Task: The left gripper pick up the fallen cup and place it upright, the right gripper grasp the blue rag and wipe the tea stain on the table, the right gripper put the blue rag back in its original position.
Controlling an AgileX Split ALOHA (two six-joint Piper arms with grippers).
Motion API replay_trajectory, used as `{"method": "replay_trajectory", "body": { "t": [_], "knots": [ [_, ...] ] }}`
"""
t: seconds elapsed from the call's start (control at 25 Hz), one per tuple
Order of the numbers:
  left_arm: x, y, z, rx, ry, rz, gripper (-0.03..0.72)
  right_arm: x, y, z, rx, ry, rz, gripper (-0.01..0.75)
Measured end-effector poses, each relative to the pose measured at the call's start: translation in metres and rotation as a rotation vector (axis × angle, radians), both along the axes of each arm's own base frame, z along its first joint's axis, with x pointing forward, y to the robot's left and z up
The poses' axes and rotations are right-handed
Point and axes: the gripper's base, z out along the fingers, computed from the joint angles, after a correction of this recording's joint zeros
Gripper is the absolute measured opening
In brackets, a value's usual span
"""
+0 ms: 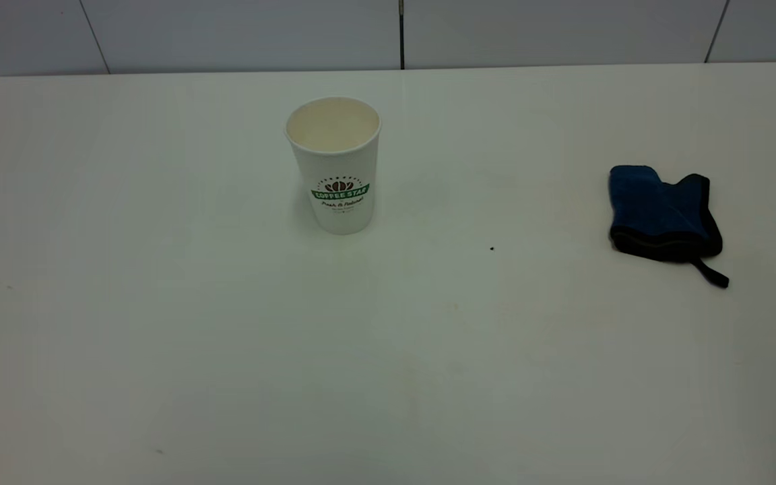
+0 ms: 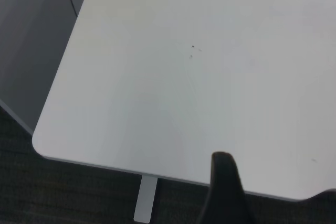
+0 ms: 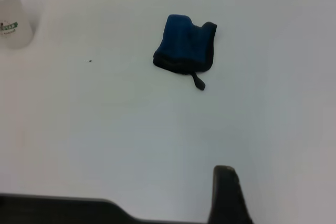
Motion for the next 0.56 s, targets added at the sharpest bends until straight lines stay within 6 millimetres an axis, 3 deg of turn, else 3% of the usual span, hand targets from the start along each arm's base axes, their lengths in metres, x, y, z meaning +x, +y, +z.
{"method": "replay_trajectory", "body": {
  "t": [0.56],
  "knots": [
    [0.0,0.0,0.0,0.0,0.0,0.0,0.558,-0.0056,-0.0005,-0.0006,0.002,-0.031,0.0,0.545]
  ]
}}
